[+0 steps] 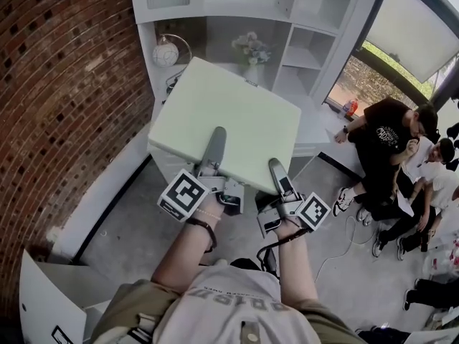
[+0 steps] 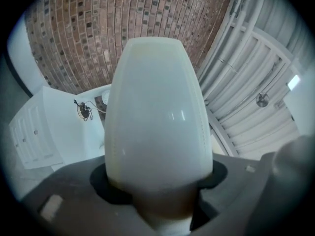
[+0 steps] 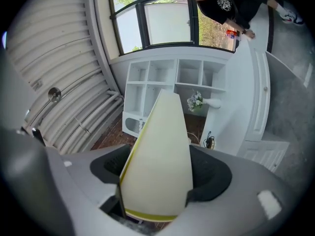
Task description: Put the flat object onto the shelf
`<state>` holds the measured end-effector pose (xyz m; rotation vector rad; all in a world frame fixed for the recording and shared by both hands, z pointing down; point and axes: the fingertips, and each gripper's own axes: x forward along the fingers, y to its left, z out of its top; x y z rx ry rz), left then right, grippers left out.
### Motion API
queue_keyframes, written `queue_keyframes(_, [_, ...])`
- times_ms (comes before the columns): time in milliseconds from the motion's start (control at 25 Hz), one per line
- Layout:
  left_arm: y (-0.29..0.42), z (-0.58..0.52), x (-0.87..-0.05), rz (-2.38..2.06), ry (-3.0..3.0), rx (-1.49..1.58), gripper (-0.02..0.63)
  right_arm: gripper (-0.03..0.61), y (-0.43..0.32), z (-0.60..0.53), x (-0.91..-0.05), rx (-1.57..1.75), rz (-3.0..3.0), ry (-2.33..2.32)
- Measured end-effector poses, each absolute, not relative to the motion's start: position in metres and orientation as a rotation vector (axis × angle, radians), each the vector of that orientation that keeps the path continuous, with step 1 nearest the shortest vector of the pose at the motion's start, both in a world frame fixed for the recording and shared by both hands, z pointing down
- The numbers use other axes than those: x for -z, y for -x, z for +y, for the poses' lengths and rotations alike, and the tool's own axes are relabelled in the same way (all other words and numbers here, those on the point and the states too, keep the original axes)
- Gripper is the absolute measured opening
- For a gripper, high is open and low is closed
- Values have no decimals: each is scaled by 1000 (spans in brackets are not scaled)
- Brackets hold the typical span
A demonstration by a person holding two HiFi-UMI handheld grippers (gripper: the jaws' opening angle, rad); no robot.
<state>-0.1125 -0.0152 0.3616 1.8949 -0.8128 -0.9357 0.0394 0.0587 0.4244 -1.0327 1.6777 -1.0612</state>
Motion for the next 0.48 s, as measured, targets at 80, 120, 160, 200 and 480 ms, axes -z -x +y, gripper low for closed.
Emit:
queue_keyframes(80, [102,-18,-366,-769,-1928,882,336,362,-49,55,-424,1034,1692,1049])
queue_keyframes(120, [97,-19,-368,-747,-1942,859,339,360,-54,54,-423,1021,1701,1060])
queue_keyframes(160, [93,-20,-369,-728,-1956,840,342,359,-58,52,-422,1012,1706,1068])
queue_keyframes(200, [89,-21,-369,-711,-1971,822,347,358,-63,50,-421,1007,1707,1071])
queue_keyframes(480, [66,-36,-361,-641,-2057,754,367,356,-81,28,-406,971,1740,1059])
